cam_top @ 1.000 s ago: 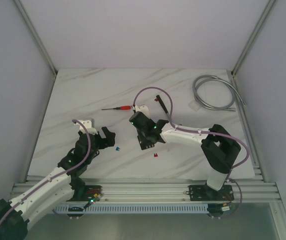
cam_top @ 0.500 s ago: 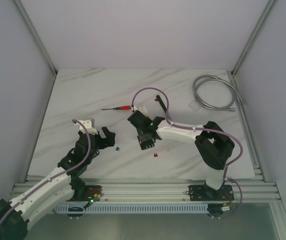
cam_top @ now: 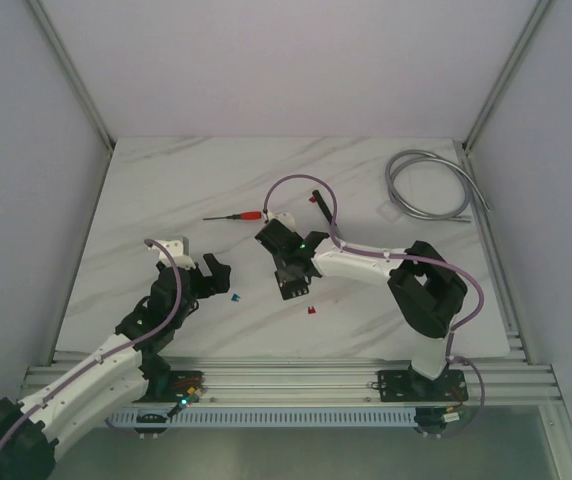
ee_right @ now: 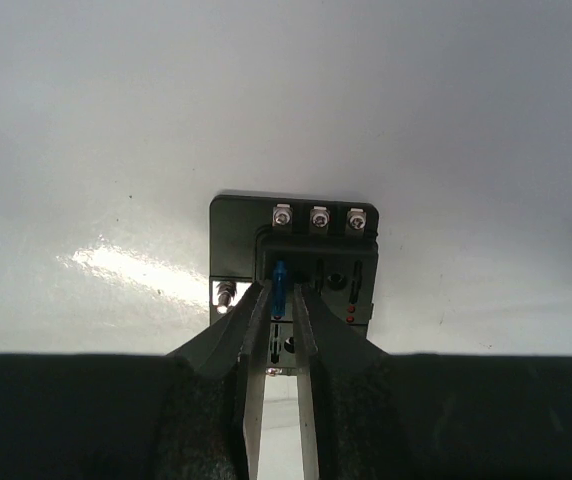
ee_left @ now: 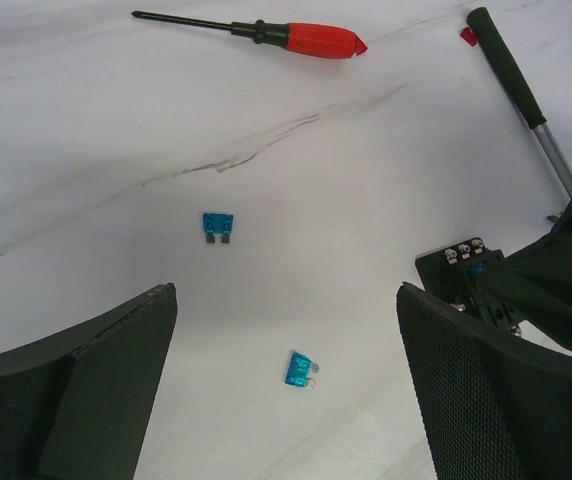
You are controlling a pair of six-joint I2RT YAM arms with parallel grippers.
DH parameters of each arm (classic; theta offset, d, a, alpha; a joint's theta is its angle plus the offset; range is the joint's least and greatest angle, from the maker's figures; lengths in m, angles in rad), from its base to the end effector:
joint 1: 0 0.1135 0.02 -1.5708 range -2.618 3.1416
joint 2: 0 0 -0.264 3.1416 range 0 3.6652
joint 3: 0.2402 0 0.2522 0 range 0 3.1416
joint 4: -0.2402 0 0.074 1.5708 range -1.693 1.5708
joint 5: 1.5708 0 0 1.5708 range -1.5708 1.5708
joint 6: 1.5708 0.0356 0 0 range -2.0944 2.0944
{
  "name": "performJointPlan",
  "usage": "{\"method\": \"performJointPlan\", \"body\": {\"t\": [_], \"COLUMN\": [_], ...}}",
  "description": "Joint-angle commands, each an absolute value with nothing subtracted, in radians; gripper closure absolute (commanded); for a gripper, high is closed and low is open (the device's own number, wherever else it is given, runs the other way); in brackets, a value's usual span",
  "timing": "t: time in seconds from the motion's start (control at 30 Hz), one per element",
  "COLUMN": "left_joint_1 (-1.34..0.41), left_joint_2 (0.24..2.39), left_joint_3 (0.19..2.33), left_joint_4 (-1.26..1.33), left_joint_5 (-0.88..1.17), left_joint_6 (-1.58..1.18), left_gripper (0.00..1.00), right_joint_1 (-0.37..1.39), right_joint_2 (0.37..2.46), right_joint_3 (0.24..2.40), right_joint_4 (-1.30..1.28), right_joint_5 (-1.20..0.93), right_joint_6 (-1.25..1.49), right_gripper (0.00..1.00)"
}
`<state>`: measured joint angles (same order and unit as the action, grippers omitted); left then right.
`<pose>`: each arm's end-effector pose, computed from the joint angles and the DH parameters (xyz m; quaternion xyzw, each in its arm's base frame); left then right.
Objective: Snap on the fuse box
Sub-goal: Install the fuse at the fuse box base.
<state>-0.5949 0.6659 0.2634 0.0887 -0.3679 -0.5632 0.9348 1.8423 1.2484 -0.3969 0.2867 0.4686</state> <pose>0.1424 -0.0809 0.2027 -0.0949 0.7969 -0.1925 0.5648 0.2378 0.3051 0.1900 -0.1793 0.9322 0.0781 0.3045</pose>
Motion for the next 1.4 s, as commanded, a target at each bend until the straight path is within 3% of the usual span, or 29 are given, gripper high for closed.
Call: {"method": "performJointPlan", "body": {"t": [0.0,0.57,0.9,1.13,1.37], "left_joint_1": [-0.589,-0.589,-0.589,-0.589,-0.589], "left_joint_2": [0.662,0.660,0.658,0.657,0.655], "left_joint_3": [0.278,0.278,0.278,0.278,0.278], "left_joint_4": [0.083,0.082,0.082,0.081,0.081], "left_joint_5": [-0.373,-0.371,-0.370,-0.369,-0.370], "left_joint_6": [-0.557,-0.556,-0.555,-0.555,-0.555], "left_gripper": [0.00,0.00,0.00,0.00,0.00], "right_joint_1": [0.929,0.927,0.914,0.891,0.848], "right_joint_2": [1.867,1.876,1.901,1.931,1.973], "right_joint_3": [1.296,1.317,1.320,1.326,1.339], "right_joint_4": [-0.425,-0.441,-0.475,-0.510,-0.583], "right_joint_5": [0.278,0.273,0.254,0.200,0.154], "right_joint_6": [0.482,0.486,0.502,0.510,0.513], "right_gripper": [0.78,0.77,0.86,1.00,1.00]}}
